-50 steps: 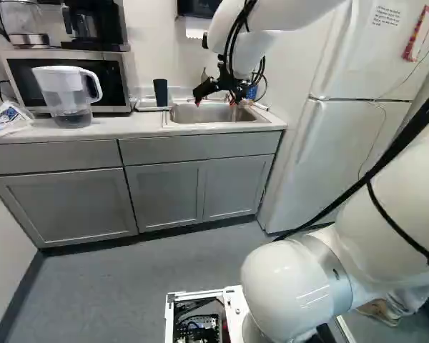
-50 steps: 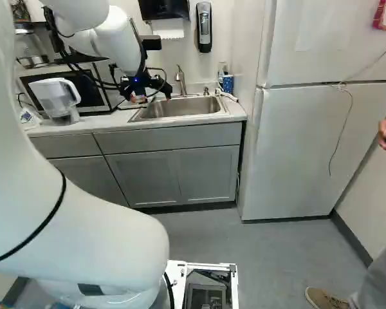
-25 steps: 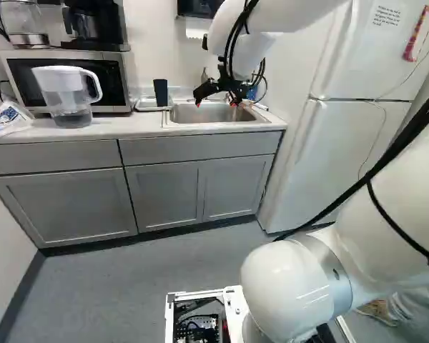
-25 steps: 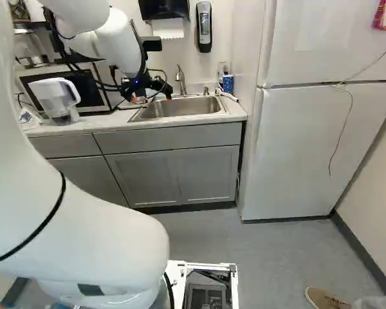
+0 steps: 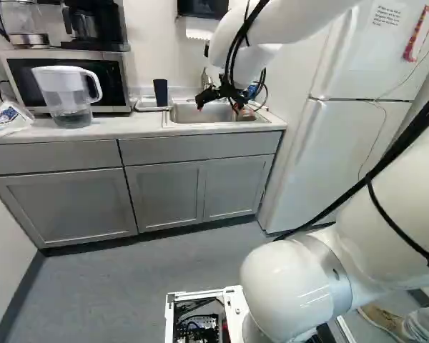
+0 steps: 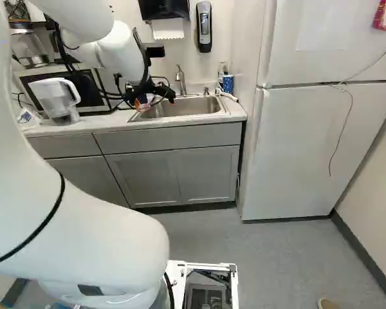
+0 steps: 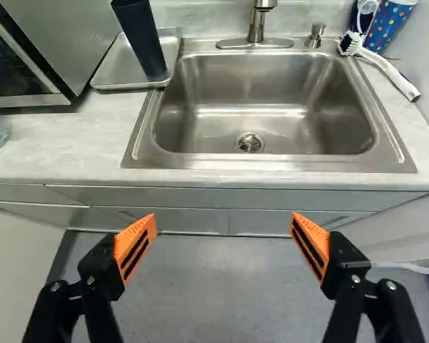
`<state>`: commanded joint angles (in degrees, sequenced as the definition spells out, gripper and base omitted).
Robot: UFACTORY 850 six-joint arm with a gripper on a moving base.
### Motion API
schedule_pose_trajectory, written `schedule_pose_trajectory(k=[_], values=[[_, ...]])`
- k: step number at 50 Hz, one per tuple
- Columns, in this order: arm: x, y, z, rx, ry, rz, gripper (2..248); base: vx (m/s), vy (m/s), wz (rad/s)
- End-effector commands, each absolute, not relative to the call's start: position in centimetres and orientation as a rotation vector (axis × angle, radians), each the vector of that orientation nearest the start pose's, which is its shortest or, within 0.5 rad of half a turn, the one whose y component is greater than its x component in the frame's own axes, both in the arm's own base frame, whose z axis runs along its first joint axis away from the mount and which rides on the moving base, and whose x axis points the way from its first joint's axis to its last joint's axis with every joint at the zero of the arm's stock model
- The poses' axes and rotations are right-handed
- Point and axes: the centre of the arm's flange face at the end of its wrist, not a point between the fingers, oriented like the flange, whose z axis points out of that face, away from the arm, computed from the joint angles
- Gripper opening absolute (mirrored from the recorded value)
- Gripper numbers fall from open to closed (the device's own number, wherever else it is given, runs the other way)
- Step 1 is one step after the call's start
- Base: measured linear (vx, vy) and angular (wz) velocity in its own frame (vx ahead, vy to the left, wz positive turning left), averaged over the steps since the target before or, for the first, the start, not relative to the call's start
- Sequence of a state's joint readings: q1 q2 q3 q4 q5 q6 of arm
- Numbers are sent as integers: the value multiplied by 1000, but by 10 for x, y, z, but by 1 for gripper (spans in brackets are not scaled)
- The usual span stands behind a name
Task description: Rinse the cup and place it in the tray
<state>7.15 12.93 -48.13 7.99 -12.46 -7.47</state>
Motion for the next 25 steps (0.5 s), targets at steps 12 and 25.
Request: schedule_pose_trajectory(k=[12, 25], values=[[419, 51, 591, -2779, -165, -1299, 247, 0, 0, 0], [413, 44, 565, -2771, -139, -1354, 247, 0, 0, 0]])
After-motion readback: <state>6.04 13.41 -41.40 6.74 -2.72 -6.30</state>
